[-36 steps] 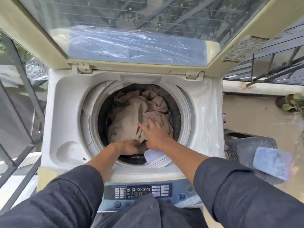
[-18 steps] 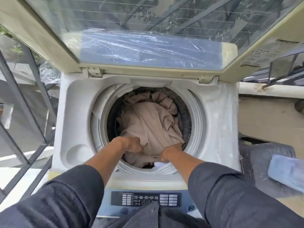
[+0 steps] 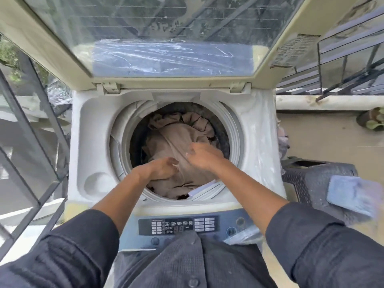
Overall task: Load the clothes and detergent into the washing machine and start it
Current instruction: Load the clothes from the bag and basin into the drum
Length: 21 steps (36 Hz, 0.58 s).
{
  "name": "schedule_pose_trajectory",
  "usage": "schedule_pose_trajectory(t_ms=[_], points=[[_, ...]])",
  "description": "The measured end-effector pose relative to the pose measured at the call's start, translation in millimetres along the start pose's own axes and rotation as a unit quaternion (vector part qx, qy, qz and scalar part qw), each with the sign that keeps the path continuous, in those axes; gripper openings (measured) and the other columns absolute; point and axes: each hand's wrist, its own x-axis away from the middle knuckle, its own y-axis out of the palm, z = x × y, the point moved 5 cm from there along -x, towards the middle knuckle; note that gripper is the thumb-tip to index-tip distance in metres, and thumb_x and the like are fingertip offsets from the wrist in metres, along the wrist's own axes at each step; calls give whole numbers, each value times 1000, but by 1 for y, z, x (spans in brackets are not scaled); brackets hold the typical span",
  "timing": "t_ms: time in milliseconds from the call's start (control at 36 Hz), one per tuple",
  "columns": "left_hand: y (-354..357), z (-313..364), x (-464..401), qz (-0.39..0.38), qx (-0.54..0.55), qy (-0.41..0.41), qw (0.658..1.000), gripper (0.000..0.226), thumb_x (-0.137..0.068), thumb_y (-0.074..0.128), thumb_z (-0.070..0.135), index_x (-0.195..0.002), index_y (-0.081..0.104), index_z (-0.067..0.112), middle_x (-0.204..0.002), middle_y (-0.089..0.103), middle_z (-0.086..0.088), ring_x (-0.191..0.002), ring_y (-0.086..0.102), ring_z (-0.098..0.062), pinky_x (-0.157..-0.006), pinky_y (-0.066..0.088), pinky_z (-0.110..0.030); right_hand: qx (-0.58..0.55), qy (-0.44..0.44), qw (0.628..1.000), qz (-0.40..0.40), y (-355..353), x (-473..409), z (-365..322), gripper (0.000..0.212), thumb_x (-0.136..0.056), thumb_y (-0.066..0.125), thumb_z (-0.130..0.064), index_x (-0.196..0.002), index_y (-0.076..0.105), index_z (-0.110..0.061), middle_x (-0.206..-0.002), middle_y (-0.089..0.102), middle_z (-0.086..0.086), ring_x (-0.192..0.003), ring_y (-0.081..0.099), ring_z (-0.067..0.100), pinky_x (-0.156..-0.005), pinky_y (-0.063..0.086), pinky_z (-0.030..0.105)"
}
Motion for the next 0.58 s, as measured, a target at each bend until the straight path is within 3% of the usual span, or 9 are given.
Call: schedule_pose_trajectory(t_ms=[83, 194, 306, 472, 528, 583], points=[[-11, 8, 13, 51, 31, 34, 998, 46, -107, 59, 15, -153, 54, 7, -155, 56, -13, -144, 53, -30, -120, 37, -34, -68, -17, 995, 67, -26, 23, 4, 33, -99, 50, -48, -122, 66, -31, -129, 69, 1, -113, 66, 28, -93, 56, 41], [-23, 28, 34, 117, 78, 80, 987, 43, -107, 57, 28, -150, 58, 29, -148, 63, 2, -138, 58, -20, -120, 41, -36, -162, -43, 974, 152, -49, 62, 16, 28, -99, 58, -43, -121, 69, -32, -118, 74, -7, -109, 68, 19, -95, 56, 39], [-29, 59, 58, 144, 119, 135, 973, 38, -107, 60, 34, -145, 61, 34, -135, 69, 8, -131, 63, -16, -118, 45, -37, -235, -72, 951, 187, -61, 100, 33, 23, -99, 60, -39, -117, 71, -33, -111, 73, -16, -103, 68, 6, -96, 57, 36], [-29, 120, 97, 147, 112, 222, 957, 35, -107, 62, 25, -142, 66, 27, -135, 72, 6, -126, 66, -14, -117, 48, -41, -307, -108, 909, 261, -71, 146, 76, 18, -99, 65, -35, -114, 74, -37, -95, 72, -29, -88, 67, -7, -80, 52, 15], [-30, 143, 106, 150, 113, 248, 951, 34, -107, 62, 24, -141, 67, 27, -133, 73, 8, -124, 67, -8, -116, 49, -37, -342, -113, 888, 287, -78, 157, 93, 19, -97, 65, -35, -113, 74, -38, -97, 74, -25, -90, 70, -1, -80, 56, 20], [-31, 169, 110, 156, 114, 275, 942, 33, -107, 61, 22, -139, 67, 27, -130, 74, 9, -120, 68, -3, -113, 51, -34, -359, -116, 871, 313, -88, 166, 113, 20, -95, 63, -36, -113, 73, -38, -100, 76, -17, -93, 73, 6, -84, 62, 35]])
